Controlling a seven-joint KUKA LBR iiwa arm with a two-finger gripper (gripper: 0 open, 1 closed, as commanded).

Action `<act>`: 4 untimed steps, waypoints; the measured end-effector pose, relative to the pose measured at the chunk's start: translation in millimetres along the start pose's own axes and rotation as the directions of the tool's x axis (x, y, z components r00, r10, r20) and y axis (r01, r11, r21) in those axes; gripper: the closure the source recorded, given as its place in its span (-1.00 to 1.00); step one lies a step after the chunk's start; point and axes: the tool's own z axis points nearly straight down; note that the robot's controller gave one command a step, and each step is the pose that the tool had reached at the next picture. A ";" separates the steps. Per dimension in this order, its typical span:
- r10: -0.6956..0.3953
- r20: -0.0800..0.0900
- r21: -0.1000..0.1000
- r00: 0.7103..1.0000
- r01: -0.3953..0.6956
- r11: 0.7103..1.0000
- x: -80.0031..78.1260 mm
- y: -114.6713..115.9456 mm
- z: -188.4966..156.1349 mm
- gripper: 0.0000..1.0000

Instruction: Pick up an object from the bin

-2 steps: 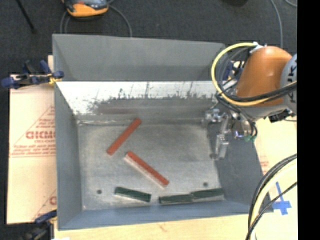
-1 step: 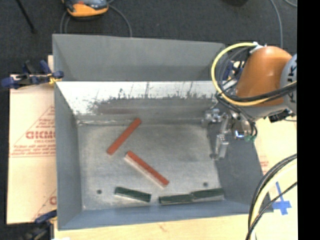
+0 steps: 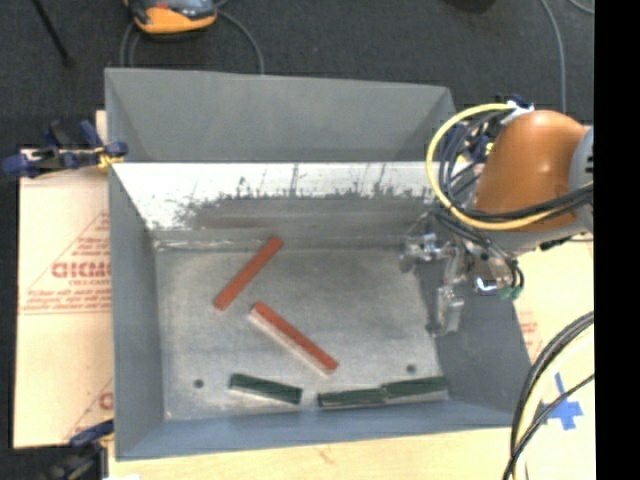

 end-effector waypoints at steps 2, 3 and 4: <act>-0.150 -0.003 -0.003 0.989 0.150 0.989 55.1 9.8 18.9 -1.00; -0.135 0.001 0.001 0.991 0.135 0.991 67.3 20.9 54.8 -1.00; -0.092 0.002 0.000 0.996 0.092 0.996 79.5 11.1 81.8 1.00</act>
Offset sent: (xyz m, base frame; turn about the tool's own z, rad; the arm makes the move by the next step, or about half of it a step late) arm -0.0842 -0.0002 -0.0211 -0.1015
